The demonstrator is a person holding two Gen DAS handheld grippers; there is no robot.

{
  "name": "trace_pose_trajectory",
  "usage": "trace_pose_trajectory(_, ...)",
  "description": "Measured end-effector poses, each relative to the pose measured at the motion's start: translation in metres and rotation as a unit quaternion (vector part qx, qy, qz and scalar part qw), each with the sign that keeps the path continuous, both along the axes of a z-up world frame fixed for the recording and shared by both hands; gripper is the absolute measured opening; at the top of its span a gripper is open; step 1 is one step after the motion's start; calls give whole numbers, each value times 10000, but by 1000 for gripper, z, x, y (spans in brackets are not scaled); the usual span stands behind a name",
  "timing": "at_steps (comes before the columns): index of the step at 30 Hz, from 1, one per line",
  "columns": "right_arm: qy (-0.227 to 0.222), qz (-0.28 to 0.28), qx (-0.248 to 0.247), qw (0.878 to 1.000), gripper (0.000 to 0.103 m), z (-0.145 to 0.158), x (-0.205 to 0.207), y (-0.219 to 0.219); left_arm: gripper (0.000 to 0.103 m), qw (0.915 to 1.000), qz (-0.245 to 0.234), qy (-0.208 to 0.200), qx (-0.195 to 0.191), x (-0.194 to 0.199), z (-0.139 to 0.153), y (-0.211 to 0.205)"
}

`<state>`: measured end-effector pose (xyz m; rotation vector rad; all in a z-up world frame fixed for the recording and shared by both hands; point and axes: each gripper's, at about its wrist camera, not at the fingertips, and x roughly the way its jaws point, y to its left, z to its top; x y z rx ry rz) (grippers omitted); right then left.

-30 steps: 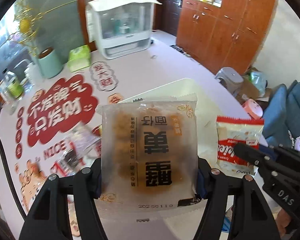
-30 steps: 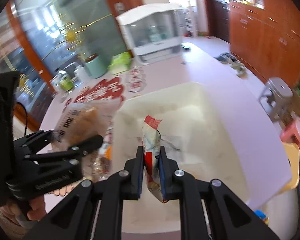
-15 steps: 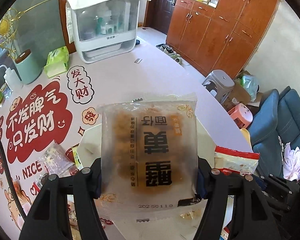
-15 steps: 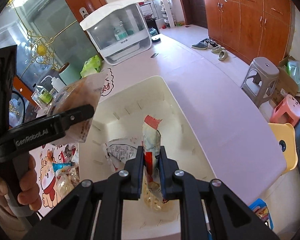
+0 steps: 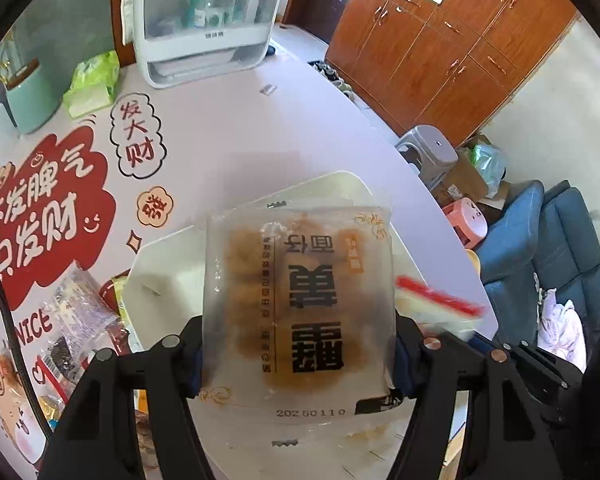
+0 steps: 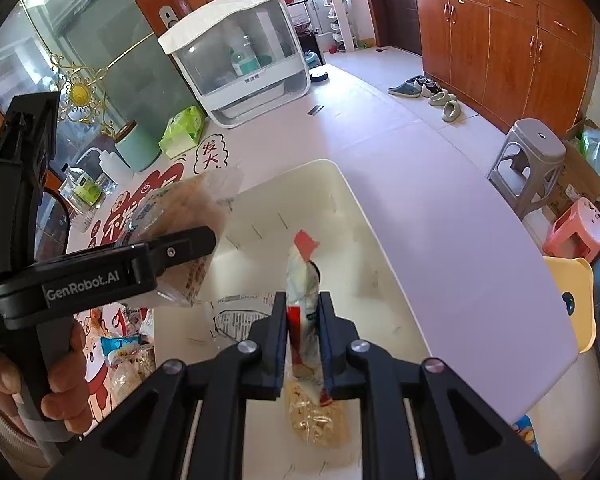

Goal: Organize snacks
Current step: 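Carry both packs into the white tray and open both tools to release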

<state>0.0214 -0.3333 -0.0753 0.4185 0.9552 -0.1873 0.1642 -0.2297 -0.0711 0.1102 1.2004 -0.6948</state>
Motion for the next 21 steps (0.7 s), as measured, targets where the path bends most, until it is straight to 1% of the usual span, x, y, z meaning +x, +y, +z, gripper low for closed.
trace_pose_trajectory(1, 10, 6, 2, 10000, 15, 0, 2, 0, 69, 10000, -25, -23, 31, 1, 0, -1)
trace_pose_trajectory(3, 12, -11, -6, 10000, 15, -1, 6, 0, 81, 9998, -106, -73, 147, 1, -2, -5)
trace_pose_trajectory(5, 49, -17, -25, 10000, 16, -2, 8, 0, 82, 9998, -55, -45, 203, 3, -4, -5)
trace_pose_trajectory(9, 198, -56, 49, 9998, 24, -7, 9, 0, 85, 9998, 41, 19, 170, 7, -3, 1)
trace_pose_trajectory(12, 223, -25, 81, 9997, 24, -8, 6, 2, 86, 9998, 139, 25, 166, 7, -1, 10)
trace_pose_trajectory(16, 202, 43, 45, 9998, 24, -5, 3, 10, 86, 9992, 220, -173, 281, 2, 6, 22)
trace_pose_trajectory(21, 179, 155, 0, 9997, 24, 0, 0, 22, 86, 9988, 251, -283, 309, -8, 14, 39)
